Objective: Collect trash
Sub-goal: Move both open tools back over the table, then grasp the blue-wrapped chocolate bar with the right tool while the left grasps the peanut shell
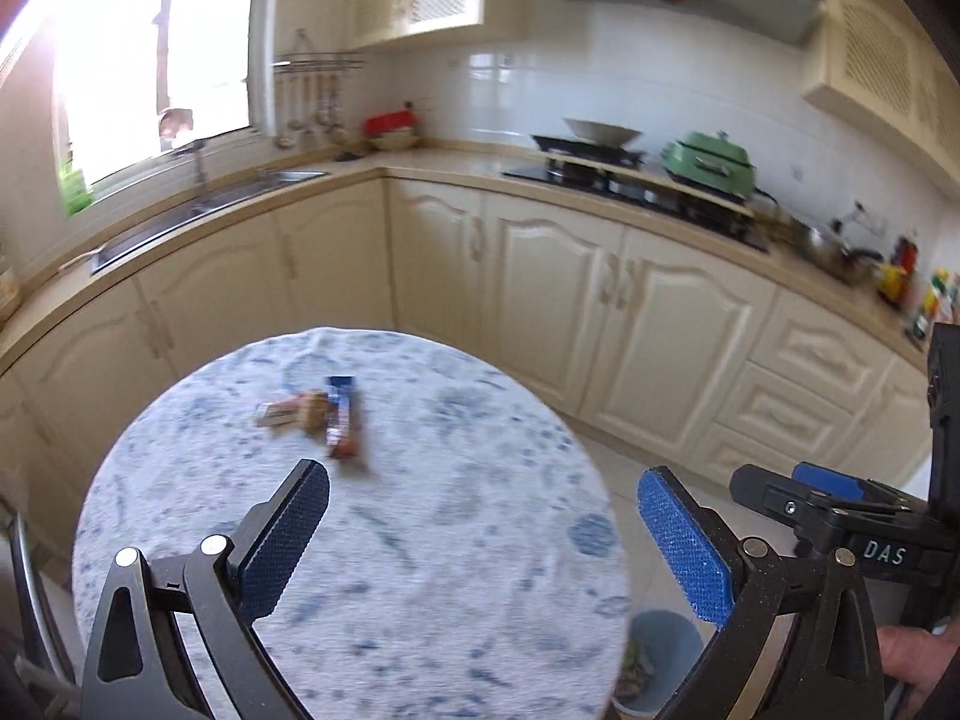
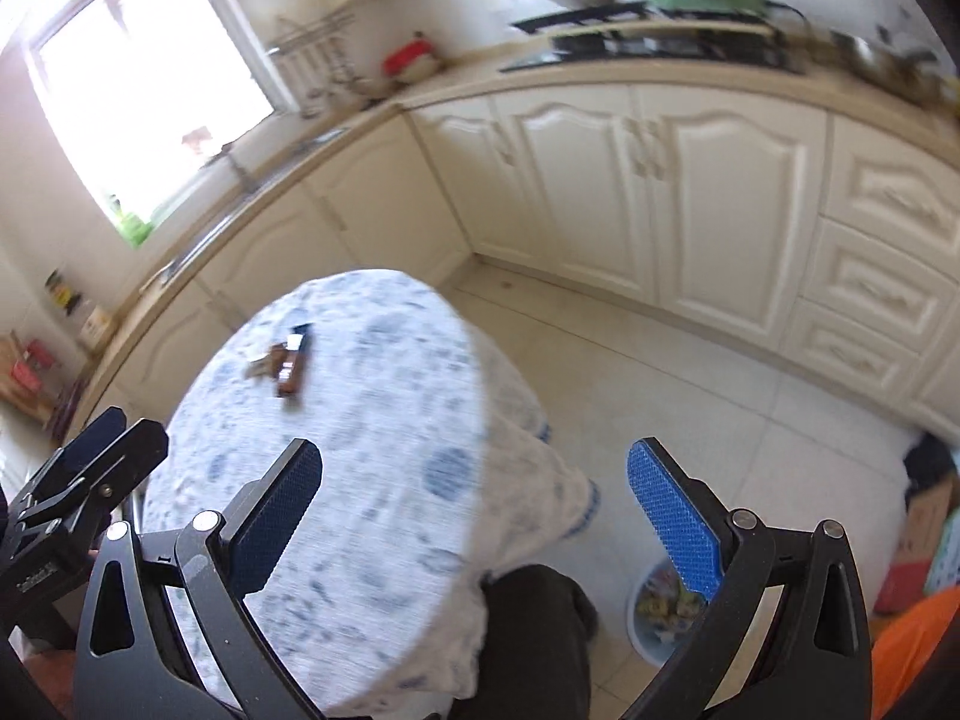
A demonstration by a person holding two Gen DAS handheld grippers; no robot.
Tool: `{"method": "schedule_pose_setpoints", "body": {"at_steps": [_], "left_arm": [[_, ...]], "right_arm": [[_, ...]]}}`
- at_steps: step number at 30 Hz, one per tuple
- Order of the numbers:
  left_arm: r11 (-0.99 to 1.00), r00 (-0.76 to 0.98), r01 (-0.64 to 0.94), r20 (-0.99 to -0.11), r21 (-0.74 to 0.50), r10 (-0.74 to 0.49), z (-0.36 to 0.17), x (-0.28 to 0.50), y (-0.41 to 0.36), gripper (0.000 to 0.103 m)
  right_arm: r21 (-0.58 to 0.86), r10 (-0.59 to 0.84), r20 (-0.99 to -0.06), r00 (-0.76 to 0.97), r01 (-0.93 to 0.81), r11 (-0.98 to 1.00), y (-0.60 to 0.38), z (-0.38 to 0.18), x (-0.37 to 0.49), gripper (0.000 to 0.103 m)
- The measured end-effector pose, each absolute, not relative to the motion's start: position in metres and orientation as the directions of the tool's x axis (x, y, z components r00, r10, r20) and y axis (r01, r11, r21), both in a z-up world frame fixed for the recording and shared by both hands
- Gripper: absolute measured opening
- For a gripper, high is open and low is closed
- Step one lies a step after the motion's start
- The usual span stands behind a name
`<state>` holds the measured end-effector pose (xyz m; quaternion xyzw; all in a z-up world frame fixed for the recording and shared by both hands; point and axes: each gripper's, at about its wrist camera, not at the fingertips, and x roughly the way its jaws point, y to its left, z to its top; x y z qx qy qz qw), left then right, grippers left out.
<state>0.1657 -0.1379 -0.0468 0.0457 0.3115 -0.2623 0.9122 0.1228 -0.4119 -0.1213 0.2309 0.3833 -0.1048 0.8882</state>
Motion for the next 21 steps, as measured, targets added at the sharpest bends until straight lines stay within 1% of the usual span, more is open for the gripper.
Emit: {"method": "schedule_pose_setpoints", "body": {"at_steps": [7, 12, 16, 21], "left_arm": [[0.923, 0.757, 0.367, -0.541, -0.113, -0.367, -0.026, 0.172, -0.063, 0.102], [0.953, 0.798, 0.28, -0.524, -0.117, -0.299, -0.02, 0.184, -0.035, 0.102], [0.966, 0.811, 0.231, -0.527, -0.113, -0.256, -0.022, 0.194, -0.014, 0.102], [0.974, 0.812, 0.201, -0.539, -0.107, -0.227, -0.027, 0.208, -0.001, 0.102]], "right_arm": [[0.287, 0.053, -0.678, 0.734, 0.197, 0.937, -0.342, -0.083, 0.171, 0.103], [0.236, 0.089, -0.65, 0.755, 0.09, 0.967, -0.291, -0.061, 0.199, 0.103], [0.196, 0.108, -0.636, 0.764, 0.025, 0.98, -0.261, -0.052, 0.214, 0.103], [0.161, 0.112, -0.639, 0.761, -0.01, 0.987, -0.243, -0.055, 0.23, 0.103]]}}
